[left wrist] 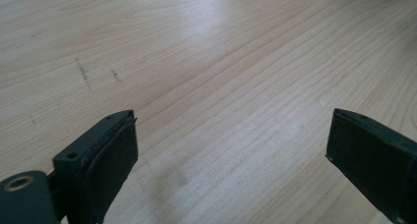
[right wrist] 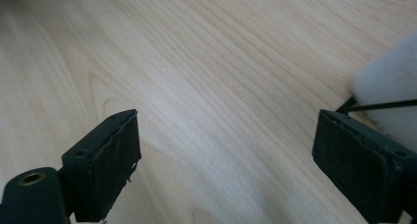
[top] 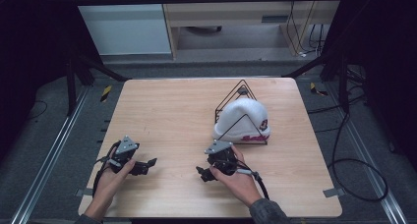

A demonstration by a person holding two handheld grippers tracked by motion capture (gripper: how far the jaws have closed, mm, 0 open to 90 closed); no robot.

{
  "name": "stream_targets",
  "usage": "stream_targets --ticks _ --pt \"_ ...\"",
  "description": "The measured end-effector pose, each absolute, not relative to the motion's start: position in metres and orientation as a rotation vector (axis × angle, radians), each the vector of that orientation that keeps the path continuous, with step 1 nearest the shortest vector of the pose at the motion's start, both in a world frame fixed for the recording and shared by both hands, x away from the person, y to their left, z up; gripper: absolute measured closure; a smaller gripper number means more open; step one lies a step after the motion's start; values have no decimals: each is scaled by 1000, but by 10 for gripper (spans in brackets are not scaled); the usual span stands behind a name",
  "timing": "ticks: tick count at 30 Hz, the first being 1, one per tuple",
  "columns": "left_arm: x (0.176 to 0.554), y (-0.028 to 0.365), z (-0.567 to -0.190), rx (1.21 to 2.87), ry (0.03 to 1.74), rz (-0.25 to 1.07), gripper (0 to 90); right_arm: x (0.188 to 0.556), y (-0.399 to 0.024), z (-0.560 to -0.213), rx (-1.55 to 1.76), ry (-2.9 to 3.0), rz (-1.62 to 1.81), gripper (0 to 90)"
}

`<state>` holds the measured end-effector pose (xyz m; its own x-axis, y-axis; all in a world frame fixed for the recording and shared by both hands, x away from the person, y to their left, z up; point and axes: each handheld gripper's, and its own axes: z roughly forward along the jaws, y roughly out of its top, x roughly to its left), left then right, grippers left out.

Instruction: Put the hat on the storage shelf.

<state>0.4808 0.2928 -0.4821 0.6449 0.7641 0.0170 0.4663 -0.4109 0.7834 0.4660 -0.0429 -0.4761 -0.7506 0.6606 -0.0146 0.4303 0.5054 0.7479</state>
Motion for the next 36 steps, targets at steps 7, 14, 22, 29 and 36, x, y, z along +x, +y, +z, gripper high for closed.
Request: stream_targets --ticks 7,14,22,29,36 --pt "492 300 -489 2044 1044 512 56 482 -23 -484 988 2421 1104 114" --pt "494 299 -494 2070 1050 494 57 497 -18 -490 1056 2375 1091 111" --pt "495 296 -501 2101 1058 470 54 498 -13 -497 1076 2356 1078 99" --pt "493 301 -507 2090 1092 461 59 493 -4 -502 1057 2368 1053 87" --pt "492 302 -508 2121 1110 504 39 488 0 -511 1078 2372 1035 65"
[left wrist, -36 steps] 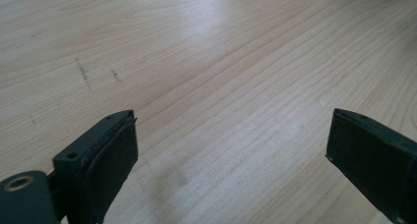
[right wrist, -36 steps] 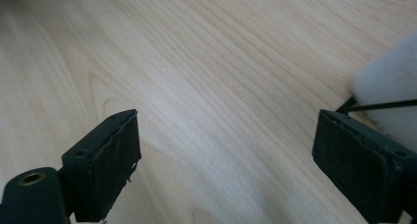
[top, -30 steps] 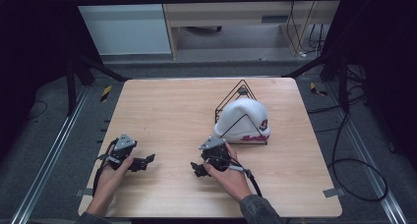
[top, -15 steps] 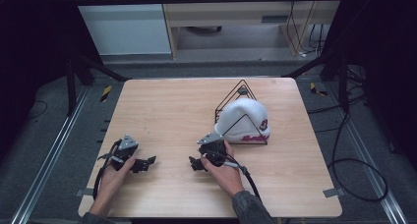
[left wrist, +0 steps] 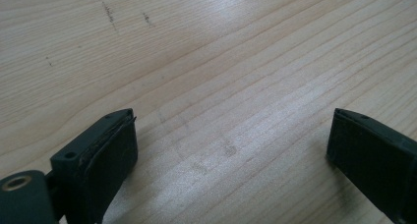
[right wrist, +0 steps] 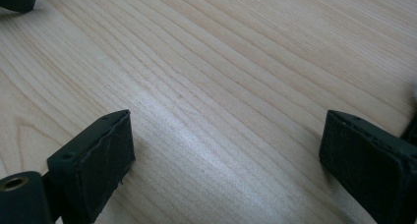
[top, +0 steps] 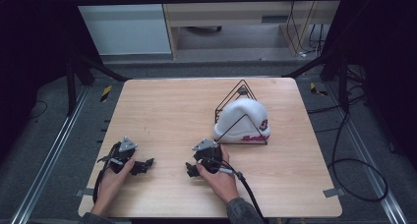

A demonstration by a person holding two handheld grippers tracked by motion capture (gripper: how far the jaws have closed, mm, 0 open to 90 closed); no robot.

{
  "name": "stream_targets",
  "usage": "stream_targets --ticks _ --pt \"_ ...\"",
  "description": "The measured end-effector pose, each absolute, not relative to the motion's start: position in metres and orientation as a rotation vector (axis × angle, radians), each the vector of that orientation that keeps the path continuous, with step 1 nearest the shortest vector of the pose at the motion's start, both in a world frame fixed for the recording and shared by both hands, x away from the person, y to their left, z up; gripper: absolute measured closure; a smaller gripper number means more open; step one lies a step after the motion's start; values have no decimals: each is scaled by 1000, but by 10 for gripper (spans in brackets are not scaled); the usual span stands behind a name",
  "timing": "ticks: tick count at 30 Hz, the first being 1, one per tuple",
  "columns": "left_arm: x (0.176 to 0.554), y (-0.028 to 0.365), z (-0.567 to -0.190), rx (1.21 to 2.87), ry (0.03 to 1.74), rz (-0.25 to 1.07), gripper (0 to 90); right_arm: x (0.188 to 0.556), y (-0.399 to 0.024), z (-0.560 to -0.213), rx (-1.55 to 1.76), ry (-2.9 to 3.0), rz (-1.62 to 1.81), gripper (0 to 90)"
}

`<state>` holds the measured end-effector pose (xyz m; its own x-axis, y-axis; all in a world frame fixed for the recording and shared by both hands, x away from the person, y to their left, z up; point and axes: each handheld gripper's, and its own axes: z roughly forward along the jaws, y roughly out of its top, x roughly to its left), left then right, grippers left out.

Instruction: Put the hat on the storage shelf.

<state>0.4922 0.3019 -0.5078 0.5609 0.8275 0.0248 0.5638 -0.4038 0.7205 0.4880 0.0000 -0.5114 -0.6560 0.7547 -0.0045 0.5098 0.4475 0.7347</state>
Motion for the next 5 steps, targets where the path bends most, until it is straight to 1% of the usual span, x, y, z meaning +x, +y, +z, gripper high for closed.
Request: stream_targets --ticks 5 --pt "492 302 -508 2124 1109 502 32 481 0 -512 1069 2376 1034 65"
